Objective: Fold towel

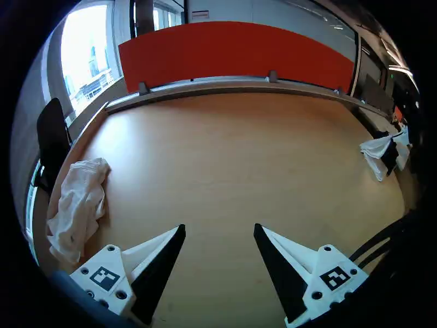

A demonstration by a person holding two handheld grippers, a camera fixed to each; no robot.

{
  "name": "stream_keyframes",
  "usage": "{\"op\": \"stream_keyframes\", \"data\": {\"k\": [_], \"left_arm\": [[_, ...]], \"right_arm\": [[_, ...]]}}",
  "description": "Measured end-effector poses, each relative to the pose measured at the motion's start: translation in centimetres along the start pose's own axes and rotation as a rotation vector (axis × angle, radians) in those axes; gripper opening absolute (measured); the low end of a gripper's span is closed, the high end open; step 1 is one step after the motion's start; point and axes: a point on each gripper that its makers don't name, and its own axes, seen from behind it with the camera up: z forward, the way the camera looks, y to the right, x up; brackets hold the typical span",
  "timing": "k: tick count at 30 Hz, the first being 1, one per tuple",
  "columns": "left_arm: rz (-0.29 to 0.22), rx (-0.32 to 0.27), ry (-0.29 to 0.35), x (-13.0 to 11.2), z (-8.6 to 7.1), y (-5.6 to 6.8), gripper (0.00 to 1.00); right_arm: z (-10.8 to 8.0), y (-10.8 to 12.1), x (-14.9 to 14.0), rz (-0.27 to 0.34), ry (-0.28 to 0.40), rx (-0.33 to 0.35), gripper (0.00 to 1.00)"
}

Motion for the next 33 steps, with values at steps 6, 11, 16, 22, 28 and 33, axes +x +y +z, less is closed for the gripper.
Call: {"op": "stream_keyframes", "data": {"k": [6, 11, 16, 22, 28, 33], "left_arm": [[0.010, 0.000, -0.003, 0.0, 0.0, 0.0, 0.93], [0.011, 0.001, -0.003, 0.1, 0.0, -0.1, 0.93], [0.013, 0.004, -0.004, 0.0, -0.1, -0.2, 0.93], [0.014, 0.011, -0.006, -0.1, -0.2, -0.5, 0.93], [0.016, 0.017, -0.008, -0.2, -0.3, -0.7, 0.93], [0.021, 0.020, -0.010, -0.4, -0.3, -0.7, 0.93]], "right_arm": [[0.3, 0.1, -1.9, 0.028, -0.027, -0.005, 0.04], [0.6, 0.2, -2.5, 0.038, -0.039, -0.008, 0.04], [0.9, 0.5, -3.2, 0.045, -0.058, -0.013, 0.04], [1.4, 1.2, -4.7, 0.064, -0.095, -0.023, 0.04], [2.0, 1.5, -6.4, 0.091, -0.137, -0.031, 0.04], [2.6, 1.6, -8.0, 0.107, -0.175, -0.042, 0.04]]}}
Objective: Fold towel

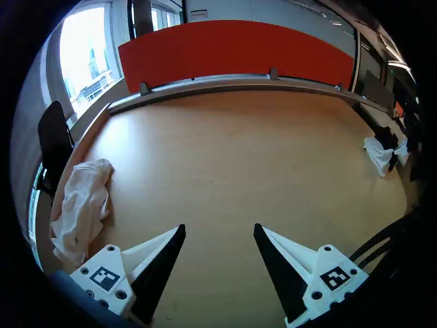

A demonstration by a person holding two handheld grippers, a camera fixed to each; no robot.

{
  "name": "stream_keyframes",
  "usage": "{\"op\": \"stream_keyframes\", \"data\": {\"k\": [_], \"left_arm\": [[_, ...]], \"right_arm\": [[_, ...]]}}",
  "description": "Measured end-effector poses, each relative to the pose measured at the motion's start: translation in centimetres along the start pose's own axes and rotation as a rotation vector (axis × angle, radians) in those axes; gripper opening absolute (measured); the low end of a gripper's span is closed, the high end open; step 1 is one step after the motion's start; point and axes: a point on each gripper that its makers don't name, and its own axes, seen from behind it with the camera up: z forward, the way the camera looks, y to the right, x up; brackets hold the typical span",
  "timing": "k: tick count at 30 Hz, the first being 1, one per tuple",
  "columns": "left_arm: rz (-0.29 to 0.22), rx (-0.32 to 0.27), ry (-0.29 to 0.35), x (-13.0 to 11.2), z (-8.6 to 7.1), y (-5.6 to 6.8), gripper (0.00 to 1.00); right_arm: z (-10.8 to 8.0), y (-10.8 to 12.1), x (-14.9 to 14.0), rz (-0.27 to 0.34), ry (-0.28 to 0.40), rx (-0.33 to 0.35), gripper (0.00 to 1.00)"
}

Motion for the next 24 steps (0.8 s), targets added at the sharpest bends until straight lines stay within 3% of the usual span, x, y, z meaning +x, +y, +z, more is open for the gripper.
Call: {"op": "stream_keyframes", "data": {"k": [24], "left_arm": [[0.016, 0.008, -0.009, -0.5, -0.4, 0.4, 0.93]], "right_arm": [[2.5, 0.7, -4.2, 0.096, -0.089, -0.040, 0.07]]}}
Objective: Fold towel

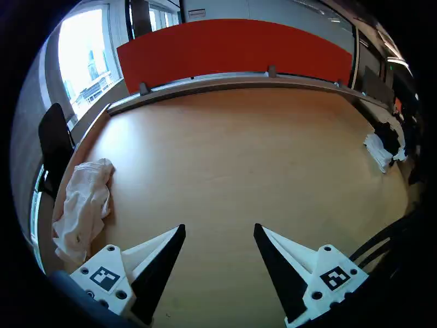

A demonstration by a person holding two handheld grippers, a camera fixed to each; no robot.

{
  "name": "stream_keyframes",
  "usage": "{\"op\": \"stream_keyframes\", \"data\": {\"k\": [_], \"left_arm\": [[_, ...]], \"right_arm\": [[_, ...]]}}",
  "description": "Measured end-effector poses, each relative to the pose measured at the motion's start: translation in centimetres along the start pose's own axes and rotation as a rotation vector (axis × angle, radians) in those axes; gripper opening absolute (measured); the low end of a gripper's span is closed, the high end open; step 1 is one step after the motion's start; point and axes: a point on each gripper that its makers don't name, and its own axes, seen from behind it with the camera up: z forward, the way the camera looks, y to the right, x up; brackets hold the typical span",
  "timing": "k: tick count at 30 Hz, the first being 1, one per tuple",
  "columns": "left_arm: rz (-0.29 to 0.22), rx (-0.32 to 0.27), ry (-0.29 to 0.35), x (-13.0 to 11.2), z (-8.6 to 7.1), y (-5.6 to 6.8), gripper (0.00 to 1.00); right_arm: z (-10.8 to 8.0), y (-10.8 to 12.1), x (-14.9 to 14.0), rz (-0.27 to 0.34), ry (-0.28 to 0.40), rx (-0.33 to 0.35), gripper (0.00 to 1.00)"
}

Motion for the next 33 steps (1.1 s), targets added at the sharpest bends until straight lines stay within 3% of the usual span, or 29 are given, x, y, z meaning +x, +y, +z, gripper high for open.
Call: {"op": "stream_keyframes", "data": {"k": [11, 27, 30, 33], "left_arm": [[0.000, -0.003, 0.000, -0.1, -0.1, 0.2, 0.93], [0.004, -0.006, 0.004, 0.0, -0.3, 0.2, 0.93], [0.005, -0.008, 0.005, 0.0, -0.4, 0.1, 0.93], [0.005, -0.009, 0.006, 0.0, -0.4, 0.1, 0.93]], "right_arm": [[0.0, 0.3, -0.7, 0.027, 0.015, -0.024, 0.28], [-0.3, 1.4, -1.3, 0.060, 0.019, -0.061, 0.31], [-0.4, 1.5, -1.4, 0.063, 0.022, -0.066, 0.41], [-0.6, 1.5, -1.4, 0.065, 0.026, -0.070, 0.59]]}}
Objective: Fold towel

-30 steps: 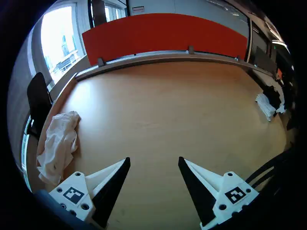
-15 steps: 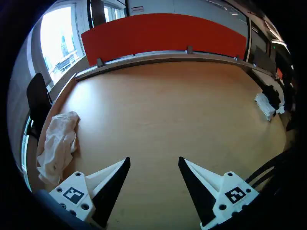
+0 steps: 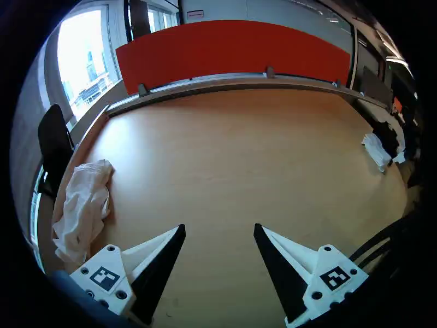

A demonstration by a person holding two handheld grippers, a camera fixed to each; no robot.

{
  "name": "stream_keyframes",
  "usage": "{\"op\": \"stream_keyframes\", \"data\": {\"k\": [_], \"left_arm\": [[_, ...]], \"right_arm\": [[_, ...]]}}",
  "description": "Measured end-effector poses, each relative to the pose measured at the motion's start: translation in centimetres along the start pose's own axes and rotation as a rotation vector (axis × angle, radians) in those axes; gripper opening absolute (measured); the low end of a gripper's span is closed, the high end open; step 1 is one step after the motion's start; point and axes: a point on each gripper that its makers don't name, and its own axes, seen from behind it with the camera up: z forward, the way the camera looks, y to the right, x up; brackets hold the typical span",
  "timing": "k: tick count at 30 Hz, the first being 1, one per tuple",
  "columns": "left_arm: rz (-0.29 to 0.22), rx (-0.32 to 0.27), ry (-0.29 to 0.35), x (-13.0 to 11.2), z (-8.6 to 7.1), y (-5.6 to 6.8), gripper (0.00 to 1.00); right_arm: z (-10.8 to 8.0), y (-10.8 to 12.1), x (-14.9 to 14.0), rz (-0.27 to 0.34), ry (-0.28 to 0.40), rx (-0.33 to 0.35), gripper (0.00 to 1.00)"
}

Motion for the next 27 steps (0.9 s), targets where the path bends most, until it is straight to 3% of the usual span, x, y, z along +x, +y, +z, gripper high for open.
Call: {"op": "stream_keyframes", "data": {"k": [4, 6, 27], "left_arm": [[0.000, -0.003, 0.000, 0.0, 0.0, 0.1, 0.93], [0.000, -0.005, 0.001, 0.1, 0.1, 0.1, 0.93], [-0.013, -0.007, 0.010, 0.1, 0.0, -0.5, 0.93]], "right_arm": [[-0.3, -0.1, 0.1, 0.000, 0.010, 0.000, 0.89], [-0.4, -0.3, 0.1, 0.000, 0.013, 0.002, 0.95], [-1.7, -3.3, 1.0, 0.002, 0.062, 0.060, 0.95]]}}
